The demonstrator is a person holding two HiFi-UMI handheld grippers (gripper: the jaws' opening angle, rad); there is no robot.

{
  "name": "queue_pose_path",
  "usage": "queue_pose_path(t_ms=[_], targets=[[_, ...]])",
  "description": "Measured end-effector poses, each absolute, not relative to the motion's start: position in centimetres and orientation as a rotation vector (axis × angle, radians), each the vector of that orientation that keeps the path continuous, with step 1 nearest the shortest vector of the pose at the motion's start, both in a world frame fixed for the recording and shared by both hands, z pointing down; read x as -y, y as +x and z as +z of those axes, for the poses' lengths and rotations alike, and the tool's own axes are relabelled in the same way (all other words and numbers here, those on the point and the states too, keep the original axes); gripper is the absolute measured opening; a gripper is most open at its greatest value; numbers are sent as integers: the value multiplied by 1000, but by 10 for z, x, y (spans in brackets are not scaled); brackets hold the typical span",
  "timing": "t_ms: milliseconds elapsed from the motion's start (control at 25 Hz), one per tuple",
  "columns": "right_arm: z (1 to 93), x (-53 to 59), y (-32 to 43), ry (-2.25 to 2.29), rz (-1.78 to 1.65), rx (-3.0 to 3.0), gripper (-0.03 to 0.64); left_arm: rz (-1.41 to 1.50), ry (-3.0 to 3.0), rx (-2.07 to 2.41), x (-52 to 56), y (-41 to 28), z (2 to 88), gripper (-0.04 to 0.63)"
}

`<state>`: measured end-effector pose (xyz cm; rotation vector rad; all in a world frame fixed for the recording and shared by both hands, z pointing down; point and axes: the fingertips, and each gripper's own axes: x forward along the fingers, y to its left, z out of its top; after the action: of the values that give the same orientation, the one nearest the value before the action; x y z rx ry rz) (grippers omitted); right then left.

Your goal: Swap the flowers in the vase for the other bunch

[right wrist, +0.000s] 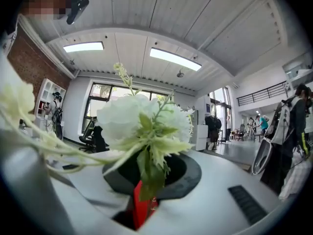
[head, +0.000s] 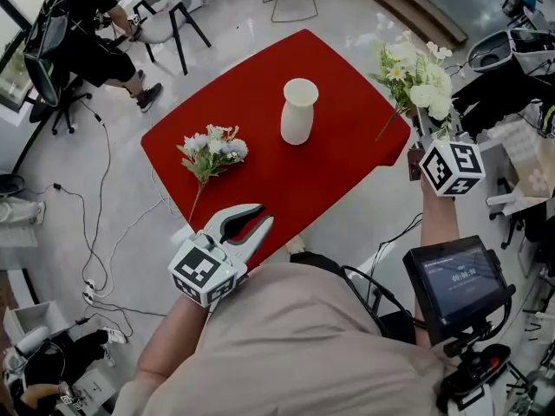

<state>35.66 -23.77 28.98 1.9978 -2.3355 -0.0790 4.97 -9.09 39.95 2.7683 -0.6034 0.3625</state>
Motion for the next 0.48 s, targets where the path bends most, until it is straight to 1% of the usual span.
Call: queue_pose_path(t_ms=[480], targets=[[421,307,389,1851,229,2207,67,368,2732,675,114,65,401,60]])
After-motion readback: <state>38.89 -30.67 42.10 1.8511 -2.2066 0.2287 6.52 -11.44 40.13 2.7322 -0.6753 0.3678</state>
